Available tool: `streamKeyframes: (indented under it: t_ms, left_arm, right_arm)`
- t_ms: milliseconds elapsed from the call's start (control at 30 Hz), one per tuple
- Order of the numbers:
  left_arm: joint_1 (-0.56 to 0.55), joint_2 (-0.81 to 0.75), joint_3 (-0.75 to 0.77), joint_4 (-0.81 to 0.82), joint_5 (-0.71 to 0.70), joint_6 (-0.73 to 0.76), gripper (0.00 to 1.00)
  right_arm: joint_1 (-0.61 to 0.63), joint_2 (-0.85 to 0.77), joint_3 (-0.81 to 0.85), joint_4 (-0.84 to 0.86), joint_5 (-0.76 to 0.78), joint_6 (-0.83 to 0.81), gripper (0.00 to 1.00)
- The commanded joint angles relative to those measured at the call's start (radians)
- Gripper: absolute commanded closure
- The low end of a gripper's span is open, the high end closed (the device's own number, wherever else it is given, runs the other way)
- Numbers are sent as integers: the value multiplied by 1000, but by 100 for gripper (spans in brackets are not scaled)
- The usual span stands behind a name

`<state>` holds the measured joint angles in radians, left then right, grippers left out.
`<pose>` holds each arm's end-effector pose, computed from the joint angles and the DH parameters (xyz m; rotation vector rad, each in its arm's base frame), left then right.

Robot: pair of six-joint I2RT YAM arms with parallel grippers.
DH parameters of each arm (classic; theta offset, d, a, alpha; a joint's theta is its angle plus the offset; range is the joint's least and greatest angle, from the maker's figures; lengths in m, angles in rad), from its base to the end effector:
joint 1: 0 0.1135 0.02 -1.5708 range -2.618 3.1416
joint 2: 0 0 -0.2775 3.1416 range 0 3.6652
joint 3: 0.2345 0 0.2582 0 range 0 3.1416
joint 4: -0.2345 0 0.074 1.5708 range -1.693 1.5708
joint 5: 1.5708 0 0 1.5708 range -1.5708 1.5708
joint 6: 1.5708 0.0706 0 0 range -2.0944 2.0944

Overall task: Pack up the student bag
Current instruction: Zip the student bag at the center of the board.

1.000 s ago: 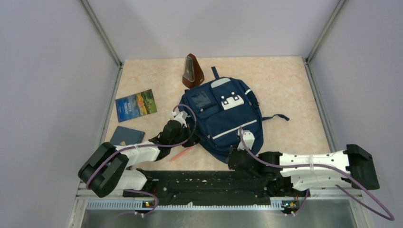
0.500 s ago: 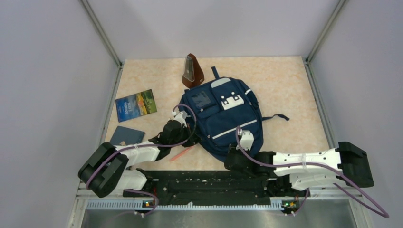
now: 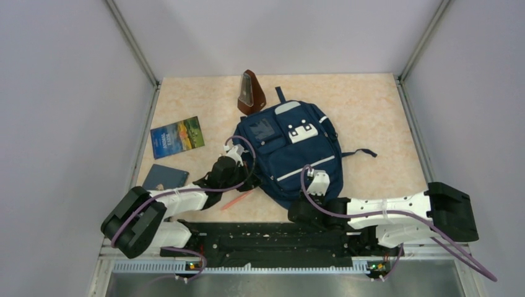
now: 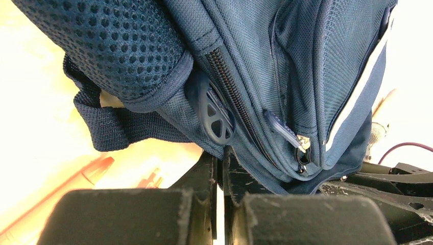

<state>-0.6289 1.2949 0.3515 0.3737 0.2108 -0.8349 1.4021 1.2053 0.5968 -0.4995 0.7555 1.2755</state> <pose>0.2022 -0.1654 0.1353 -0.1051 2.3251 -1.0323 0.0842 0.2059 0.1661 0.0688 2.2994 0.3162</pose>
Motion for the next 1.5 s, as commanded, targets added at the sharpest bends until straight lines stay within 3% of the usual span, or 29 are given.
streamKeyframes:
  t_ms: [0, 100, 300, 700, 967, 1467]
  left_arm:
    - [19, -42, 30, 23, -44, 38, 100]
    - [33, -46, 39, 5, -54, 56, 100]
    - [45, -51, 106, -75, -118, 129, 100]
    - [174, -26, 146, -67, -54, 182, 100]
    - [273, -28, 171, -86, -37, 221, 100]
    - [417, 30, 291, -173, -107, 357, 100]
  right_arm:
    - [-12, -14, 18, -17, 64, 4, 85]
    - [-17, -48, 2, -22, 57, 2, 100]
    - [-85, -209, -120, 79, -37, -53, 100]
    - [-203, -497, -227, 109, -157, -185, 100]
    - [-223, -476, -248, -4, -147, -143, 100]
    - [-306, -396, -254, 249, -226, -310, 100]
